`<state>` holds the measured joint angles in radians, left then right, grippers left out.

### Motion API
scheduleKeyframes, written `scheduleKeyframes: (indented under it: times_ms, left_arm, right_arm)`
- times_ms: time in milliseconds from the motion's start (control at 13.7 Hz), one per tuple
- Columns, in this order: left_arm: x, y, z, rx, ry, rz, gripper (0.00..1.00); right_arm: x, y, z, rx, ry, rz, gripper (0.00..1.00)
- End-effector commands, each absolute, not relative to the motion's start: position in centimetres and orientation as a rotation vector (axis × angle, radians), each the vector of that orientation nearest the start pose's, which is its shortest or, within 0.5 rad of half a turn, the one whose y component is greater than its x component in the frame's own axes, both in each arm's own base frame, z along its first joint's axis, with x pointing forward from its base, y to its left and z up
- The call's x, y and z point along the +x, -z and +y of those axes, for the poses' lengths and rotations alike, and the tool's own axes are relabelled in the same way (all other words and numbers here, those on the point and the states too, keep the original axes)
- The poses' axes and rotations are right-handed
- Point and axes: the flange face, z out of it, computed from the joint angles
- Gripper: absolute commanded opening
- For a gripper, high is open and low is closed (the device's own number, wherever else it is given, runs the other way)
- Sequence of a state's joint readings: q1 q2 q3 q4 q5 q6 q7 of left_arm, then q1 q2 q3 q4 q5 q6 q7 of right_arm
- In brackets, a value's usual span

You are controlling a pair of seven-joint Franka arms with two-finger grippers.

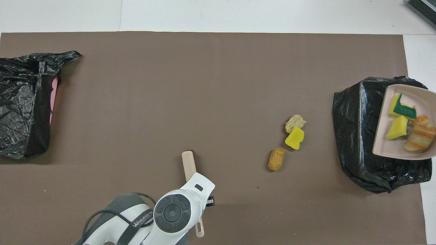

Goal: Sweep and dump trash in bin

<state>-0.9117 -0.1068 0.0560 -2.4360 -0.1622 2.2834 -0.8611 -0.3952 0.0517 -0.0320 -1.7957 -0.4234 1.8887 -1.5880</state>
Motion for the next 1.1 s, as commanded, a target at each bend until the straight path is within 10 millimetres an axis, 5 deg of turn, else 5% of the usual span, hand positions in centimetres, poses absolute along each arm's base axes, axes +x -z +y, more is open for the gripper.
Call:
scheduleKeyframes:
  times_ms: [0,219,511,657,1022]
  left_arm:
    - [31.4,-34.0,-34.1,-3.195,-0.211,-0.203,0.99]
    - [36.8,-36.3,-31.1,-3.208,-0.228,-0.142,1.0]
    - [44.2,-40.2,-24.4,-3.254,-0.149,-0.155,1.0]
    - [47.7,-43.8,-21.4,-3.275,-0.108,-0.189,1.0]
    - [54.2,-50.5,-12.4,-3.295,-0.069,-0.086,1.0]
  right_arm:
    - [51.9,-51.6,-25.2,-2.538,-0.712,-2.296,0.0]
    - [53.2,-51.2,-22.9,-2.392,-0.933,-2.471,0.0]
    - [54.3,-51.9,-19.4,-2.206,-1.195,-2.618,0.0]
    - [54.6,-52.2,-18.0,-2.136,-1.305,-2.658,0.0]
    - [52.8,-54.4,-18.2,-2.138,-1.439,-2.537,0.0]
